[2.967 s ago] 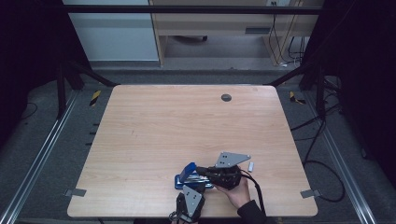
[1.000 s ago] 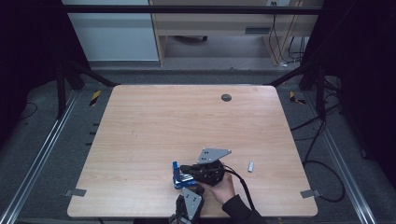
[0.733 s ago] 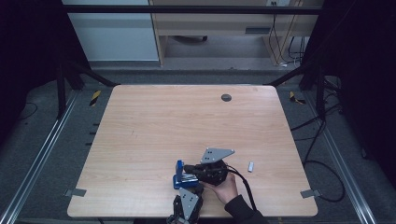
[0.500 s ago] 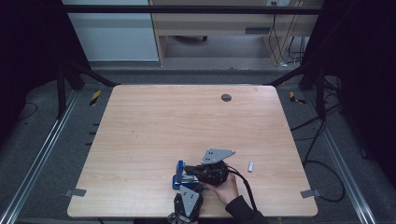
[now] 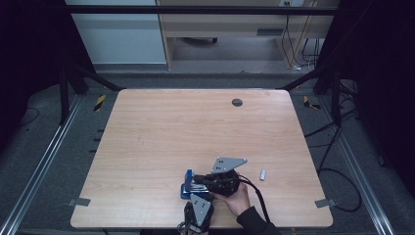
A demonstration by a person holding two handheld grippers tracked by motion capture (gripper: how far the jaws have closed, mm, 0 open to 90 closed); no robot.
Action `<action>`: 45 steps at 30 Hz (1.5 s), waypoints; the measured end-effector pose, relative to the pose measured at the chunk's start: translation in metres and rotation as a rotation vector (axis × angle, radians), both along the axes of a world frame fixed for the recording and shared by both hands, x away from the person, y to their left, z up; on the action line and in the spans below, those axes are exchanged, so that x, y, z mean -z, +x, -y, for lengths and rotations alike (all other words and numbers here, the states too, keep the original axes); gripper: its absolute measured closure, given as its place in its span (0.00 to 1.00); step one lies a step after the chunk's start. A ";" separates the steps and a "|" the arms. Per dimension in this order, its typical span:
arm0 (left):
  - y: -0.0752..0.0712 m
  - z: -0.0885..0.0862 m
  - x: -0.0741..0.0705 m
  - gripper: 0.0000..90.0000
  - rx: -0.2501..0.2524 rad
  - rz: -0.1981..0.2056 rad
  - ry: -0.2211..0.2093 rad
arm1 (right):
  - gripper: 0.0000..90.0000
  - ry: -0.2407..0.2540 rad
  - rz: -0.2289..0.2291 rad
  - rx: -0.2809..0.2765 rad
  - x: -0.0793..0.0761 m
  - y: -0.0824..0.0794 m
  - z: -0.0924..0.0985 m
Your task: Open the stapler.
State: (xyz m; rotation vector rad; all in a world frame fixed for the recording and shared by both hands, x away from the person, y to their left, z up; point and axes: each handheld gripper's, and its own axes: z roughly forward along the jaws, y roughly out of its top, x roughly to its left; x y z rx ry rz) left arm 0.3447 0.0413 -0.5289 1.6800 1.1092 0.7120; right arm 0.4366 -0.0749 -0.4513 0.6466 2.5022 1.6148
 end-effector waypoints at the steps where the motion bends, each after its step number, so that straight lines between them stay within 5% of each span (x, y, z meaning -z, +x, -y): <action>1: 0.000 0.000 0.000 1.00 -0.001 0.001 0.002 | 1.00 0.001 -0.002 -0.001 0.000 0.000 0.000; 19: -0.002 0.000 0.001 1.00 0.002 0.011 0.000 | 1.00 0.018 -0.019 -0.016 0.000 0.004 -0.008; 20: 0.000 -0.003 0.001 1.00 0.017 0.026 0.033 | 1.00 0.016 -0.018 -0.019 0.000 0.004 -0.009; 21: -0.002 0.000 0.001 1.00 0.001 0.014 0.002 | 1.00 0.016 -0.020 -0.023 -0.001 0.005 -0.010; 24: -0.002 0.000 0.002 1.00 0.000 0.014 -0.004 | 1.00 0.013 -0.023 -0.033 -0.001 0.006 -0.013; 45: -0.003 -0.001 0.002 1.00 -0.007 0.021 -0.008 | 1.00 0.018 -0.067 -0.096 0.000 0.017 -0.025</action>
